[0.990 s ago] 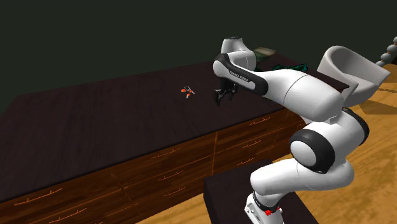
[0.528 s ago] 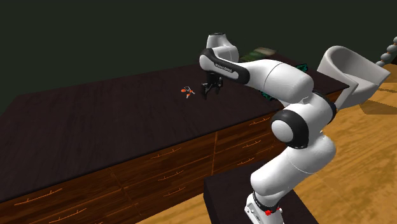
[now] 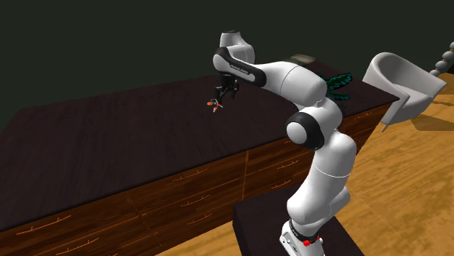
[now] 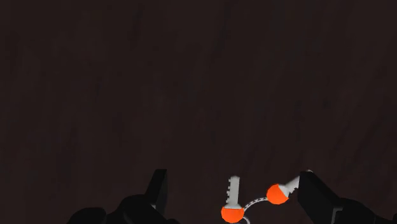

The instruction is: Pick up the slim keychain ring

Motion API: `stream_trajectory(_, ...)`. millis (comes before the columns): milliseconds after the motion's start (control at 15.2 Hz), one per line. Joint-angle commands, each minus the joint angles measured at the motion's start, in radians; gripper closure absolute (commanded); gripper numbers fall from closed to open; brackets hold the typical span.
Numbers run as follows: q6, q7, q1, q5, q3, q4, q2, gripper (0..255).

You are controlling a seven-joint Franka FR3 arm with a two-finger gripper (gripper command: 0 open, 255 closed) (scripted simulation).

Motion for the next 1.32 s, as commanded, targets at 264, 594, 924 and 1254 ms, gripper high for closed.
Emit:
stream_trajectory(264, -0.075, 0.018, 0.059, -0.055, 0.019, 0.316, 0.233, 0)
stream_trajectory(594, 0.015, 0.013, 0.045, -0.044, 0.018, 0.187, 0.194, 0)
stream_trajectory(924, 0.041, 0.011, 0.042, -0.042, 0.018, 0.153, 0.185, 255)
stream_trajectory(1254, 0.060, 0.015, 0.042, -0.039, 0.019, 0.123, 0.173, 255)
